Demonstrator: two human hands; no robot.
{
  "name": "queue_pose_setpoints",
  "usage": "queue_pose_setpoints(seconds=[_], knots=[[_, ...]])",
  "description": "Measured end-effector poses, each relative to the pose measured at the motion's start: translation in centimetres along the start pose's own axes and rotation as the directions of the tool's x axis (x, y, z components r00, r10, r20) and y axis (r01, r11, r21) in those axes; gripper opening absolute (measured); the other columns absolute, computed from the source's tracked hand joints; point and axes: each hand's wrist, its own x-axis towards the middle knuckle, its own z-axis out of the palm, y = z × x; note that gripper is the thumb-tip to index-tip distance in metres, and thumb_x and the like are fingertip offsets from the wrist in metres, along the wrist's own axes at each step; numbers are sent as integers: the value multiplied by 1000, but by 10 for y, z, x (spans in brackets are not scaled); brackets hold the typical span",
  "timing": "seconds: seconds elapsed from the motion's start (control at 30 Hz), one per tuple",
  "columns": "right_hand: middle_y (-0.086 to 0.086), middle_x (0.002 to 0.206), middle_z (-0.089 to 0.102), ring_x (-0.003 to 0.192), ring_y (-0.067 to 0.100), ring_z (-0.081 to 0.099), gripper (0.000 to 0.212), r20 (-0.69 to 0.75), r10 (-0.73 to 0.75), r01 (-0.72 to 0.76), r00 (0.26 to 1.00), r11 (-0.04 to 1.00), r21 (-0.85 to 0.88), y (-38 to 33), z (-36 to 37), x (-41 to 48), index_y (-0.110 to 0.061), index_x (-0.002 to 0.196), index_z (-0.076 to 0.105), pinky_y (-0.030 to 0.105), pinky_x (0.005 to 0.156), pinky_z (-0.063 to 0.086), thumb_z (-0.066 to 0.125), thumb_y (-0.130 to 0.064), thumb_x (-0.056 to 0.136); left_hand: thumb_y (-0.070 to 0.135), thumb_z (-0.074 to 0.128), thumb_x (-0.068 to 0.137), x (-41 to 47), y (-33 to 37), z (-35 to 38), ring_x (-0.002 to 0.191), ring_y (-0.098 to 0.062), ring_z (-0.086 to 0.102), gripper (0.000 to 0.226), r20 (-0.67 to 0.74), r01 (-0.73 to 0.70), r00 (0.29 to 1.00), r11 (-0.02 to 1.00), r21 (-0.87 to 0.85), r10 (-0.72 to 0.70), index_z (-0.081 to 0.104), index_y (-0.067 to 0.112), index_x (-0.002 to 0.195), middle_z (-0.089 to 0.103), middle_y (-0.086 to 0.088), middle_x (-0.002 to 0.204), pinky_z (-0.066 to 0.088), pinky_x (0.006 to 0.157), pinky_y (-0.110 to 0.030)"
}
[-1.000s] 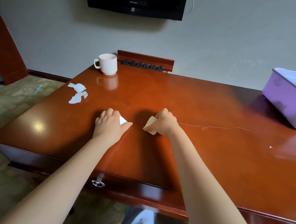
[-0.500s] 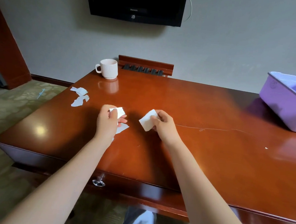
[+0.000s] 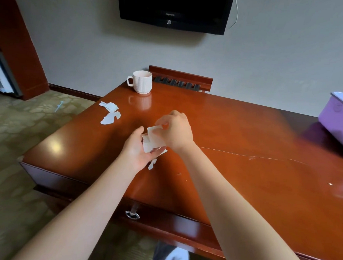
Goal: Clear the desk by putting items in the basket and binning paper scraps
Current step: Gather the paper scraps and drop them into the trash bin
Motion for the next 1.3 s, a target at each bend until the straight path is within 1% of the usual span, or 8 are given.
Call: queue_pose_setpoints(seconds=[0.03,0.1,0.23,0.3,0.47,0.7,1.13,1.3], knots=[[1,107,56,100,19,43,21,18,-11,11,1000,1000,-21,0,1,1,-21,108,72,25,74,45,61,-21,90,21,52,95,4,1,-4,99,-26,60,9,-24,0,1000,996,92,3,56,15,100,62,-8,102,50,91,-42],[3,109,56,103,22,44,23,13,-7,7,1000,999,31,1,4,2,-20,111,71,28,77,45,56,-19,94,28,69,83,16,-7,-8,113,-19,55,41,-43,-68,995,954,292,85,55,17,120,58,3,118,46,96,-30],[6,109,60,104,22,53,25,-108,130,-99,986,961,257,7,7,-4,-17,114,69,25,81,43,50,-14,96,15,60,91,19,-2,-22,116,-26,55,38,17,-37,999,998,45,36,50,8,126,54,-13,130,50,89,-29],[2,104,59,98,18,54,22,-33,175,-159,984,947,277,18,8,-14,-16,111,69,21,79,38,55,-14,93,7,54,93,27,8,-23,115,-31,57,29,-57,-15,998,999,-31,14,50,7,121,60,-15,112,54,81,-35],[-1,101,50,89,14,49,27,267,84,-159,960,948,275,37,9,-33,-22,111,69,24,85,42,71,-23,84,1,59,89,40,17,-22,105,-22,57,42,-261,-75,954,960,268,147,50,13,129,55,-9,118,53,81,-30],[-1,116,41,113,23,41,26,530,-30,-18,848,996,85,33,6,-13,-29,110,65,40,102,39,70,-30,85,6,54,93,55,13,-25,123,-25,51,44,-226,-140,916,793,593,331,44,15,135,50,-8,136,46,80,-25],[-1,102,55,90,18,52,25,455,115,-197,883,971,137,28,7,-16,-17,104,56,17,59,37,70,-20,83,9,53,94,56,3,-32,121,-22,51,39,-103,-278,880,679,680,463,46,17,132,51,-6,134,46,84,-24],[2,78,61,67,13,55,14,428,49,-280,903,821,497,33,-12,-35,-9,89,64,23,64,45,74,-7,79,9,50,95,56,1,-30,121,-23,51,37,-112,-278,867,657,701,486,48,14,131,52,-7,133,44,87,-26]])
